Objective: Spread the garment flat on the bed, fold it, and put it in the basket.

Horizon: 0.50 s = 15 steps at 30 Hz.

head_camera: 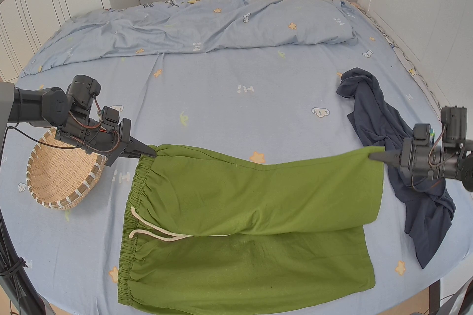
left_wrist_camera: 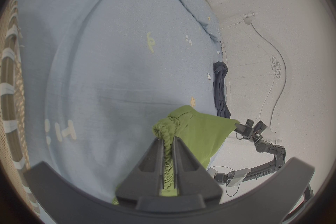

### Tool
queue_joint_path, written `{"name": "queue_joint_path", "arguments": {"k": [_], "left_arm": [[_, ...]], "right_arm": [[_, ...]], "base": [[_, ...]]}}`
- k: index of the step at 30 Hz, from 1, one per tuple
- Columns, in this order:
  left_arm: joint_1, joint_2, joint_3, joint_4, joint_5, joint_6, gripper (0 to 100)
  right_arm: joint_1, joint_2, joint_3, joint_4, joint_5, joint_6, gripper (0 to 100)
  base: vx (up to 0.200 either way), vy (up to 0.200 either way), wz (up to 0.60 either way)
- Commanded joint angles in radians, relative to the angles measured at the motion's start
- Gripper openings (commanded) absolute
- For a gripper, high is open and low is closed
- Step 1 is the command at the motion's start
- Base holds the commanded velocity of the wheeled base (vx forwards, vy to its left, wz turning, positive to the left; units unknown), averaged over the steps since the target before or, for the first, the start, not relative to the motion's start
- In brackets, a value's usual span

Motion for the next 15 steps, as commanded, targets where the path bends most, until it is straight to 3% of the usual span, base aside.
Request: {"name": "queue_joint_path", "arguments": {"k": [1,3,6,7,8,9,15], "left_arm": [[0.028,-0.085,0.05,-0.039,0.001,-0.001,0],[0.031,-0.091,0.048,-0.04,0.001,-0.001,0],[0.031,-0.098,0.047,-0.04,0.001,-0.001,0],[0.033,-0.107,0.045,-0.04,0.001,-0.001,0],[0.034,-0.108,0.044,-0.04,0.001,-0.001,0],[0.042,-0.11,0.041,-0.04,0.001,-0.001,0],[0.062,-0.11,0.035,-0.079,0.003,-0.002,0]], "right_arm": [[0.051,0.0,-0.309,0.234,-0.007,-0.024,0],[0.056,0.017,-0.399,0.332,-0.022,-0.069,0],[0.074,0.036,-0.487,0.437,-0.115,-0.146,0],[0.1,0.06,-0.545,0.493,-0.24,-0.202,0],[0.103,0.065,-0.554,0.5,-0.257,-0.209,0],[0.12,0.088,-0.594,0.52,-0.328,-0.227,0],[0.143,0.146,-0.677,0.52,-0.338,-0.23,0]], "base": [[0.0,0.0,0.0],[0.0,0.0,0.0],[0.0,0.0,0.0],[0.0,0.0,0.0],[0.0,0.0,0.0],[0.0,0.0,0.0],[0.0,0.0,0.0]]}}
